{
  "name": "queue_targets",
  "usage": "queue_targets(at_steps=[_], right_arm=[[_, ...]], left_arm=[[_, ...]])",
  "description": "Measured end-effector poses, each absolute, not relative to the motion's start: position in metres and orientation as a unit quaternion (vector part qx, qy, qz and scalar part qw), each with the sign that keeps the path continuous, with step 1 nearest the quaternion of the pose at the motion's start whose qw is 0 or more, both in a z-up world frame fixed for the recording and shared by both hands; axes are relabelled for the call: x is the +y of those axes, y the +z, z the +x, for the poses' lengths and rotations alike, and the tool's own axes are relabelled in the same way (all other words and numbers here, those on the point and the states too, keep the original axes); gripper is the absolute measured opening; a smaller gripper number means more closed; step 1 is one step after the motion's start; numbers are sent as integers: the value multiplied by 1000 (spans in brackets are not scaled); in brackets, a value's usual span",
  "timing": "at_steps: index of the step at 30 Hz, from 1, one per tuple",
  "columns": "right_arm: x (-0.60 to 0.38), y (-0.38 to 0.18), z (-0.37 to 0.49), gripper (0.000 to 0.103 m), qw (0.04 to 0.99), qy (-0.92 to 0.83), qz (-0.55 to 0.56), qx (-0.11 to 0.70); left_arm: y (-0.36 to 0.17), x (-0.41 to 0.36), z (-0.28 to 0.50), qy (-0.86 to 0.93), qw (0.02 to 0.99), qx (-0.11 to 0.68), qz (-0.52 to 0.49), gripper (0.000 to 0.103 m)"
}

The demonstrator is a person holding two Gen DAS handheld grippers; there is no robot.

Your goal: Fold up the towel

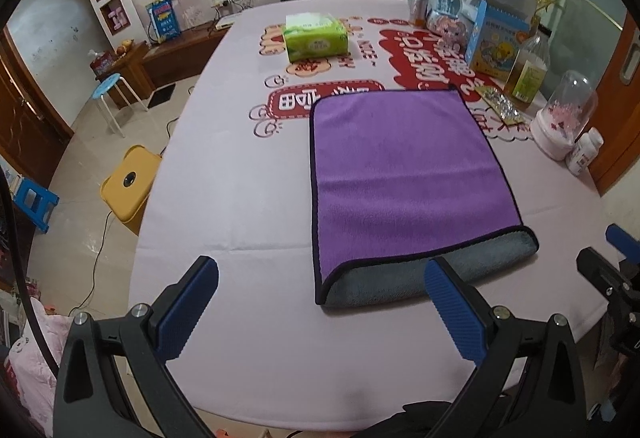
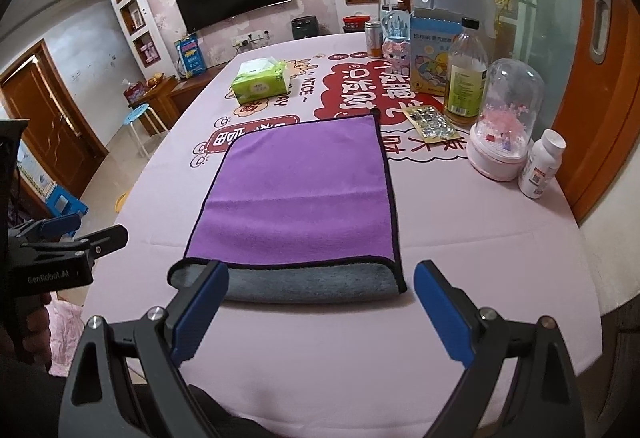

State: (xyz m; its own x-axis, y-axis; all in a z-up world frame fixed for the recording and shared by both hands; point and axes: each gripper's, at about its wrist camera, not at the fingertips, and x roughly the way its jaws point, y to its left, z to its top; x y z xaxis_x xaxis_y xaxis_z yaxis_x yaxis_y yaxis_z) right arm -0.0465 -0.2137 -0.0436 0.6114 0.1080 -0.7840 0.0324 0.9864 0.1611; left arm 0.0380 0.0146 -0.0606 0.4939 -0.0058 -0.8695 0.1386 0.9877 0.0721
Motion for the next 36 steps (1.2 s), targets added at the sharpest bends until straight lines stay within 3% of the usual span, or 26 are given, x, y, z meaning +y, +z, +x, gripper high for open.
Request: queue_targets(at_steps=[26,36], right_arm=[[-253,-126,-5,94,879,100,33,465],[-250,-153,4,86,860,117,28,497]], left_arm=[[-152,13,90,-45,814,574,80,102],[-186,14,99,-36,789,608,79,102]])
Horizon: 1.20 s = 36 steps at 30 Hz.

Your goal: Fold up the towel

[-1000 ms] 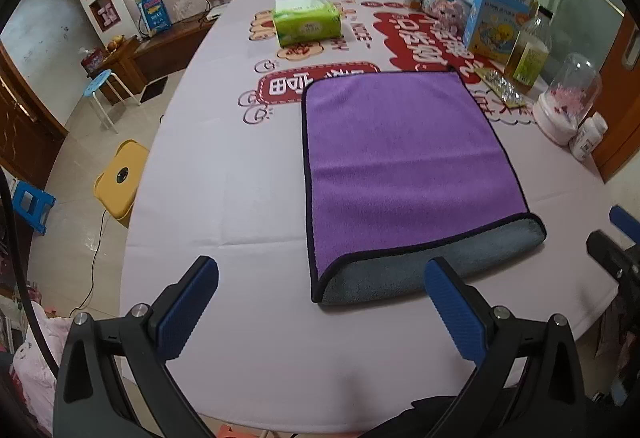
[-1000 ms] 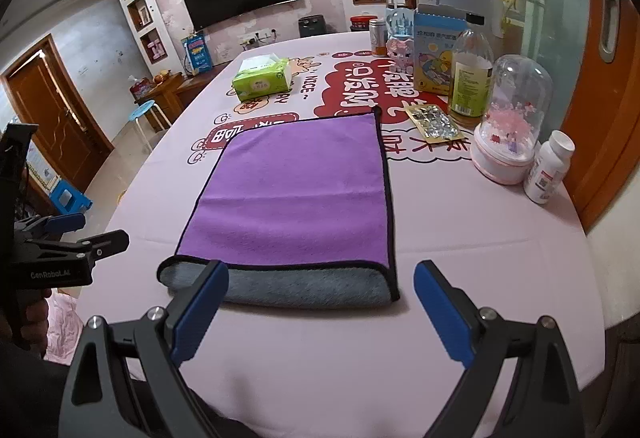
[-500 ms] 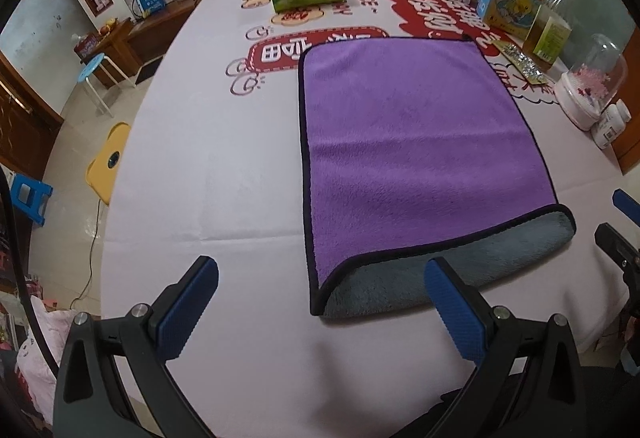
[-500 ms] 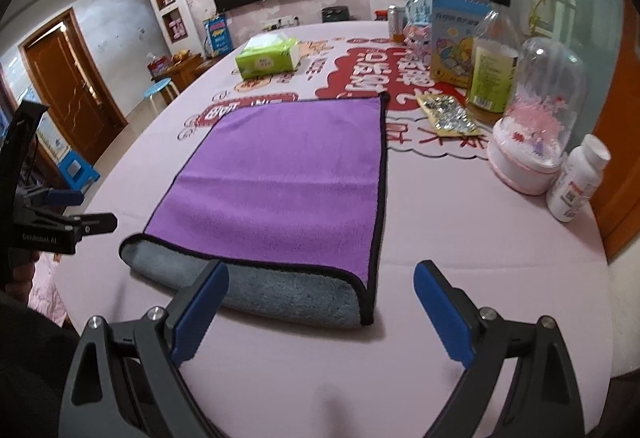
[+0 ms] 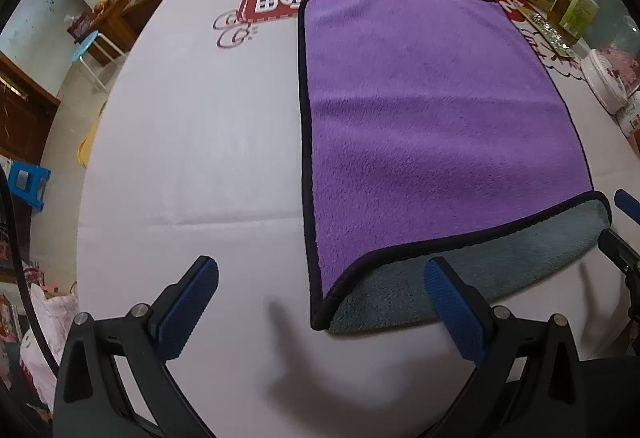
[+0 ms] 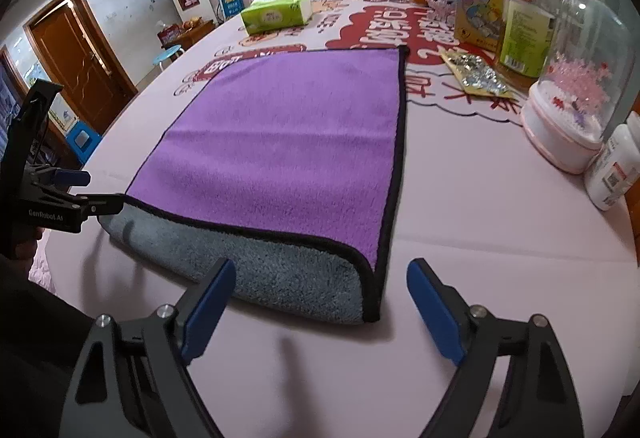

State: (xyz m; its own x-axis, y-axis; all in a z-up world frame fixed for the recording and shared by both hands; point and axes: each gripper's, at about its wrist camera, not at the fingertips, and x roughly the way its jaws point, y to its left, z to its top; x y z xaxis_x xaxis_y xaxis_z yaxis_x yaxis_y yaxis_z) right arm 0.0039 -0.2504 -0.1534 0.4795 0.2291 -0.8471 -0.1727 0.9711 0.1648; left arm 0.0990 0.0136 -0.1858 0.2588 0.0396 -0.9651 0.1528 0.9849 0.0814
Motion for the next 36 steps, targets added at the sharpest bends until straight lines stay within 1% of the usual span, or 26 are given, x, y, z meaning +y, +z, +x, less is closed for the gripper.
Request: queue_targets(at_steps=[5,11,17,19,23,25,26,27,30,32,34,35,36], right_arm=[[-250,-163,7,80,852,125,26,508],[-248,-168,9,69,844,137,23,518],[-247,-169,8,63,843,143,20,518],[-246,-169,7,60,843,142,19,518],[-246,-168,6,56,844,142,18,518],[-247,-167,5,52,844,141,19,516],[-246,-166,5,51,844,140,18,517],[-246,-166,4,49,845,139,18,517],[-246,-165,3,41,845,137,17,517],[-247,-165,2,37,844,135,19,518],[-248,-164,2,30,845,134,19,517],[-248,-163,1,29,845,134,19,518],[-248,-163,1,26,845,132,19,517]], left_arm=[[-193,15,100,-34,785,615,65,101],[-200,16,96,-37,775,629,52,96],[-202,12,93,-46,771,634,42,84],[-201,11,91,-48,770,635,40,77],[-203,12,94,-53,769,636,37,67],[-202,12,92,-57,767,638,34,57],[-201,11,94,-58,767,638,33,56],[-201,10,93,-60,766,639,32,53],[-201,7,92,-65,765,640,27,39],[-199,6,91,-67,765,640,26,34],[-199,7,91,-65,766,639,30,26],[-198,7,91,-64,766,639,30,24],[-198,7,90,-63,767,638,29,20]])
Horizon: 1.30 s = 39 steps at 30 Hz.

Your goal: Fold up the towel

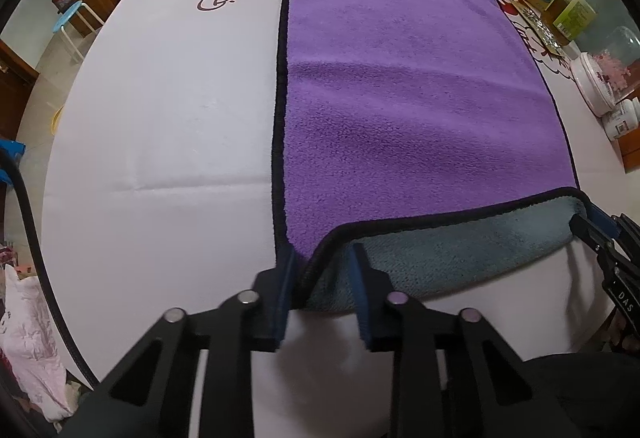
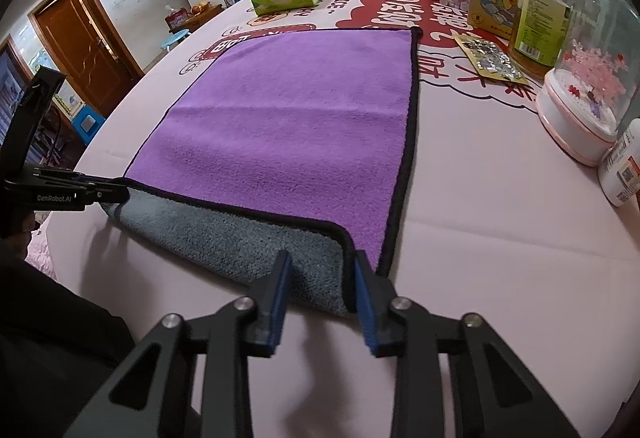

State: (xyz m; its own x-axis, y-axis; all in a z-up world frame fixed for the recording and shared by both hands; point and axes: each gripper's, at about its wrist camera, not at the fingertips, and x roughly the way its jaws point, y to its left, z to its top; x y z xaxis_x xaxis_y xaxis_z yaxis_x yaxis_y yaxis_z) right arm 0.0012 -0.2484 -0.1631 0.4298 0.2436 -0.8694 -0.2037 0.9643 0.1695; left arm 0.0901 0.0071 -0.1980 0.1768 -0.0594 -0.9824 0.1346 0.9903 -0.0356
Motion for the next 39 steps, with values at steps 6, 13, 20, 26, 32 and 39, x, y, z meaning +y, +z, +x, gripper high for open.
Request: queue_targets(at_steps=[6,13,20,26,32,39], right_arm=[[-252,-163,0,9,845,124,22,519],[-253,-161,0,4,847,115,20,518],[-253,-158,-1,4,852,108,18,512],[-255,-147,1,4,863,105,18,495],[-257,-131,10,4,877,103,16,470],[-258,-108,25,4,894,98,10,438]], left_arm=[[-198,9,92,-65,766,639,26,11],[-190,17,87,-75,768,635,33,7],[-182,15,87,-82,773,628,36,6],[-164,14,92,-90,782,616,36,6],[-140,14,106,-98,795,598,44,6],[-110,12,128,-112,815,567,53,6]])
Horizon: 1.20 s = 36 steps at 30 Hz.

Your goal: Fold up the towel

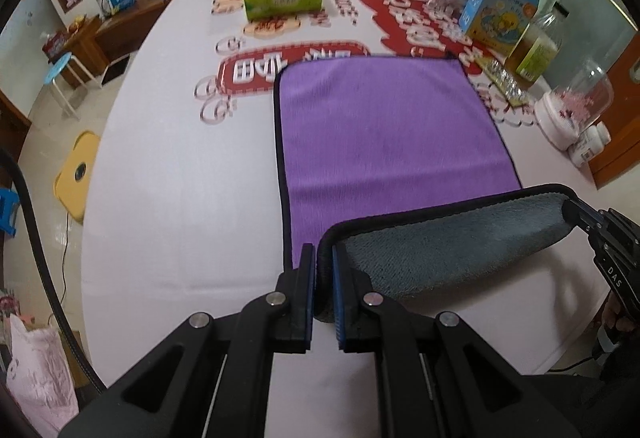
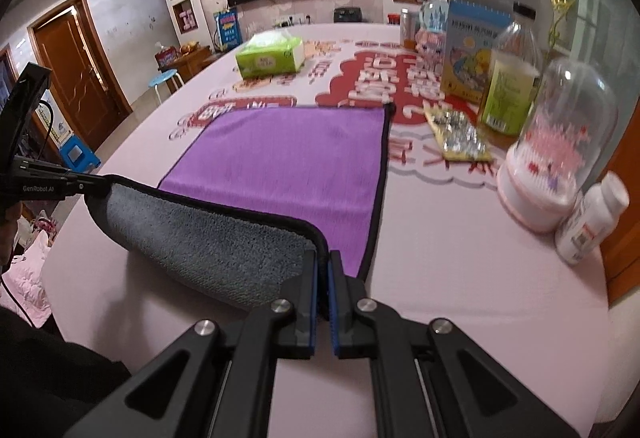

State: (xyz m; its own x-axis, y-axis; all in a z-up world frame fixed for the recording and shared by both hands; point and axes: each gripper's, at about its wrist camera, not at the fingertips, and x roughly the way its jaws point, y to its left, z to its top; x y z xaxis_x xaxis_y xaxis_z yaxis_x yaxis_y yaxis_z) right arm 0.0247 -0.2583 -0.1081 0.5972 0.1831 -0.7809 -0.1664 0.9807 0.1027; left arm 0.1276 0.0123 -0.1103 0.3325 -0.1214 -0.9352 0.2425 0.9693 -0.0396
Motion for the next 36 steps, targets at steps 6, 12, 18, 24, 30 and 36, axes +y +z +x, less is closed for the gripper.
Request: queue_targets(at_steps=[6,12,18,24,30,36], right_arm=[[-259,-92,44,4,908,89,5,409],[-259,-76,70,4,922,79,3,379],[-254,-63,99,4,934,68,-8,351],[-246,-62,123,4,942,51,-26,331],[-241,-67,147,4,947,32,-40,318],[-232,-74,170,4,952,28,-66,298]], left_arm=[[-92,12,149,-112,832,541,51,6],[-77,11,171,-106,850,513,51,6],[-70,8,198,-99,864,491,49,6],[-74,10,226,-75,876,475,27,6],[-91,13,251,-42,876,481,9,6],[-103,14,275,-25,878,478,7,6]])
